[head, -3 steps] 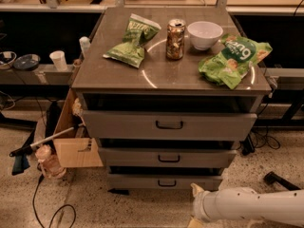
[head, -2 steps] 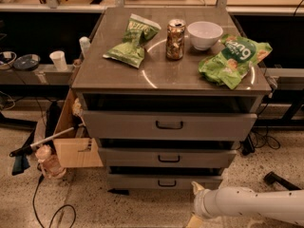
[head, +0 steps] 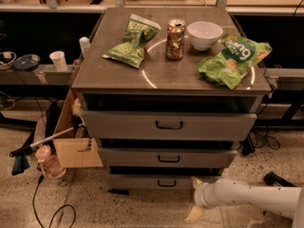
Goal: Open bottom drawer
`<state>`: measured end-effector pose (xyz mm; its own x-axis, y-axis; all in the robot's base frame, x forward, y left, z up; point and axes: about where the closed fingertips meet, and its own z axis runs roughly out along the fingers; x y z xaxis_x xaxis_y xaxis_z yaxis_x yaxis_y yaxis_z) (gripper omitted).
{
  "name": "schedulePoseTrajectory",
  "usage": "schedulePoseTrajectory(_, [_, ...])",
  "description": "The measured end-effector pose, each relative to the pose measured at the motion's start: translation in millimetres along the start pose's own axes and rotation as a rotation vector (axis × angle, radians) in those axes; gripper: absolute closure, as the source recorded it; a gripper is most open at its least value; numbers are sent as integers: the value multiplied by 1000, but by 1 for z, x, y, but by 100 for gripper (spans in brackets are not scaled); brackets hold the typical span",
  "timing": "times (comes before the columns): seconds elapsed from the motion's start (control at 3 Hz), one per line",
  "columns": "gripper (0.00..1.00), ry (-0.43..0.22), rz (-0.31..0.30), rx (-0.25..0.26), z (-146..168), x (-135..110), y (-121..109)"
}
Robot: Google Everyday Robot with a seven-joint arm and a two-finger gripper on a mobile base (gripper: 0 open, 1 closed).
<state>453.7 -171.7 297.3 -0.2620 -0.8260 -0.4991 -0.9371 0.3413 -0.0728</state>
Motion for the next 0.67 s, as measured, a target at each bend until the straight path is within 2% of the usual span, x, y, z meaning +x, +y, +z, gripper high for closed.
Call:
schedulePoseTrajectory(0.33, [0,-4,-27,-18,22,0,-27])
schedulePoseTrajectory(0.67, [0,-10,-51,-28,42,-6,-66])
